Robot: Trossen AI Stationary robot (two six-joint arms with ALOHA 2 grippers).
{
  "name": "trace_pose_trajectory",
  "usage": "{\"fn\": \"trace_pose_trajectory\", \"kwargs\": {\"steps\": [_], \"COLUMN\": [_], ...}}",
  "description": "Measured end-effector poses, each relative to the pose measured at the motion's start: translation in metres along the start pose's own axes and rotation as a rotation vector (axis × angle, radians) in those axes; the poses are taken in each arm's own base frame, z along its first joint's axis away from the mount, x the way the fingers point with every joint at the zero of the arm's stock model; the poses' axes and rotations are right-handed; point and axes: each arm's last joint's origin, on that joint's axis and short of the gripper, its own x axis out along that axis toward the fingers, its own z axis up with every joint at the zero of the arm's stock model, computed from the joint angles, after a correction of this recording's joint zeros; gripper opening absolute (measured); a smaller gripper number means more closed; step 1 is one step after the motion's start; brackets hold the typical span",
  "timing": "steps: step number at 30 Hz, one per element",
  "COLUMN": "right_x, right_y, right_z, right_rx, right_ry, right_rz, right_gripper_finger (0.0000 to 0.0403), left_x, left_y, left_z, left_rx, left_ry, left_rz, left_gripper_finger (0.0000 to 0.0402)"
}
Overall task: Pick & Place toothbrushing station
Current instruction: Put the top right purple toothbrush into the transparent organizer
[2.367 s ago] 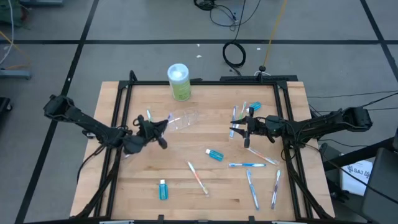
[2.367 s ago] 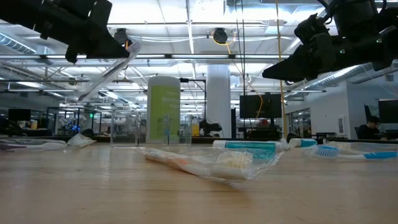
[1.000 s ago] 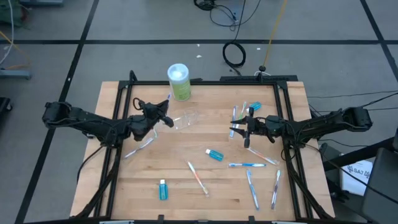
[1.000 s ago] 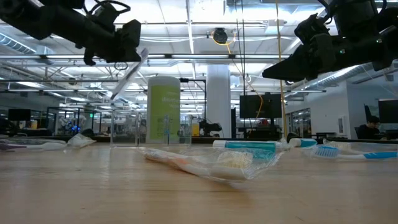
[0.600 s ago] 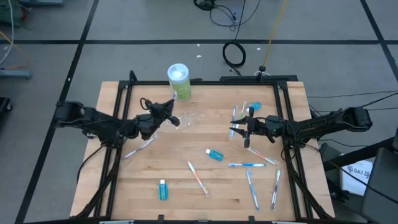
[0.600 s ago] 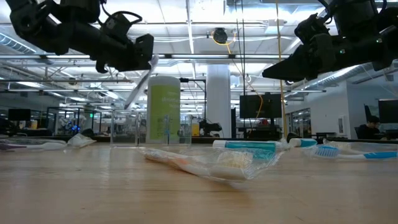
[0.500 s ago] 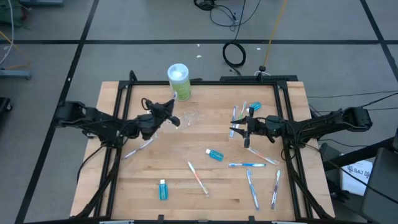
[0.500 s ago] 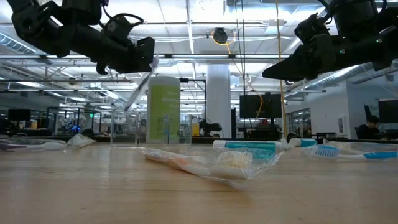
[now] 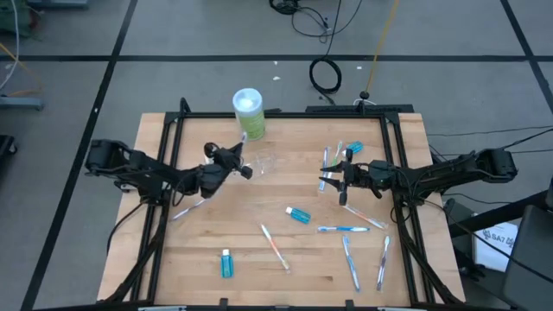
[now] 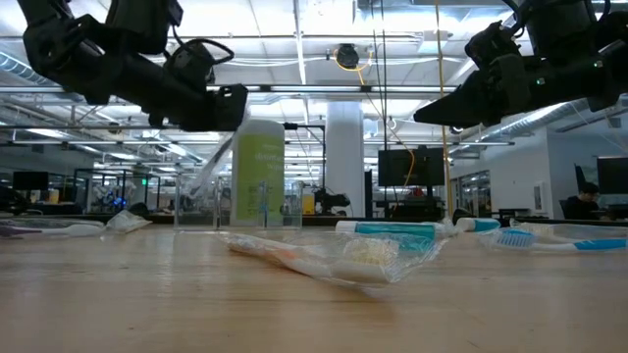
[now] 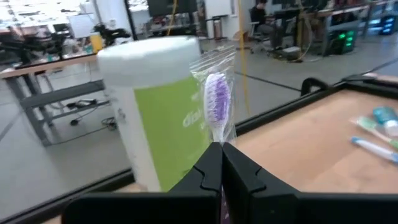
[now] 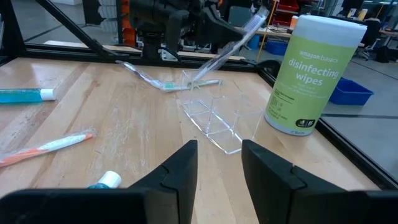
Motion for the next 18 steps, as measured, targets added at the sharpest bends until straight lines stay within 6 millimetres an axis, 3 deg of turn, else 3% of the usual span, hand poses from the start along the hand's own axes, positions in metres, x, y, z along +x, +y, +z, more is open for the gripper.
{"fn": "trace_pose_trajectory", "kwargs": {"steps": [18], "right_x": [0.000], "right_y": [0.000], "right_z": [0.000], "right_rx": [0.003], "right_ry": [0.000], "right_rz": [0.000], "right_gripper_finger": [0.0116], "left_x": [-0.006], "left_y": [-0.006], "left_z": [-0.026], "left_rx": [0.032], "left_ry": [0.076], "left_rz": [0.074], "left_gripper_finger": [0.0000]}}
